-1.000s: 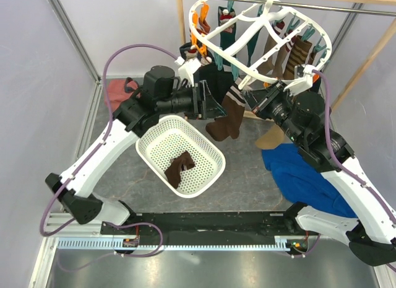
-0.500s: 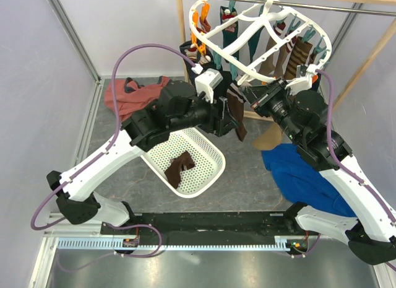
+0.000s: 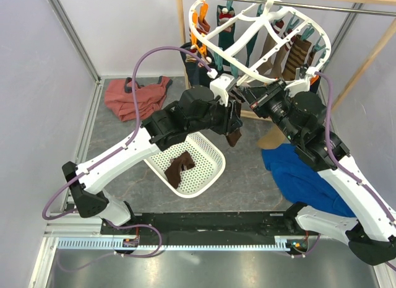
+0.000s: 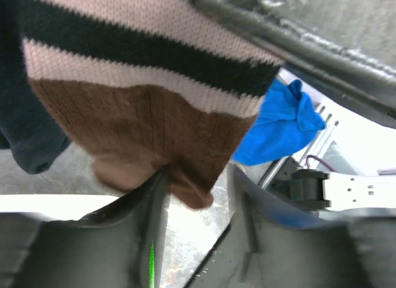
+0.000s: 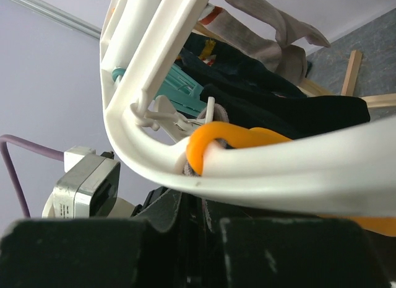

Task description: Remove the socks clipped to the hanger

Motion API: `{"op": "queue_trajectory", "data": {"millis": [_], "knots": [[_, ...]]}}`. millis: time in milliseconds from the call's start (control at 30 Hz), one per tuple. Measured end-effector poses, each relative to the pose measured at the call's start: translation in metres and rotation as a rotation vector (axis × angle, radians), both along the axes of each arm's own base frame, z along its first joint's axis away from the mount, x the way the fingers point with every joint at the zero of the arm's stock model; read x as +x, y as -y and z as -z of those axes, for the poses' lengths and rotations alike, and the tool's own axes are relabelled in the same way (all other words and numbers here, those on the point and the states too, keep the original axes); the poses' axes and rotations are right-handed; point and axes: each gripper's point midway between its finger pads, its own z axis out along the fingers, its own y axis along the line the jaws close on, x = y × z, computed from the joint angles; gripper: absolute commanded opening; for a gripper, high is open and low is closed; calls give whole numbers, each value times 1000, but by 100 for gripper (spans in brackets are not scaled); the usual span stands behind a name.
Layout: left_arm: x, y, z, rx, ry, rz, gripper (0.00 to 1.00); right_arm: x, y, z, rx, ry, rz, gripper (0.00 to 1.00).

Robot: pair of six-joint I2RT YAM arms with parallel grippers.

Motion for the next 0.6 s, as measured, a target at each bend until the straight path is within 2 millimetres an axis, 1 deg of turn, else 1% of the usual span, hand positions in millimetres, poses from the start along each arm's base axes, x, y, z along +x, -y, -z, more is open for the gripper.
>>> {"op": "queue_trajectory", "data": {"millis": [33, 67, 100, 133, 167, 200, 267, 300, 367, 500, 600], "knots": [[2, 0, 0, 4, 7, -6, 17, 0, 0, 1, 3, -2, 0, 15], [2, 0, 0, 5, 10, -9, 12, 0, 0, 2, 5, -5, 0, 17], [3, 0, 0, 6, 12, -10, 5, 0, 0, 3, 6, -7, 0, 23], [3, 0, 0, 7, 15, -10, 2, -1, 0, 4, 7, -9, 1, 26], [3, -1, 0, 7, 16, -10, 2, -1, 1, 4, 9, -9, 1, 30], [3, -1, 0, 7, 16, -10, 2, -2, 1, 4, 9, -9, 1, 36], [2, 0, 0, 6, 15, -5, 2, -2, 3, 4, 5, -5, 9, 40], [2, 0, 0, 5, 15, -3, 2, -3, 4, 3, 5, -4, 12, 47], [1, 0, -1, 3, 13, 3, 2, -3, 7, 4, -6, -10, 23, 54], [-9, -1, -2, -10, 2, 45, 2, -4, 13, 5, -26, -20, 43, 58], [-18, -3, -10, -32, 3, 75, 2, -3, 16, 3, -35, -27, 61, 61]]}}
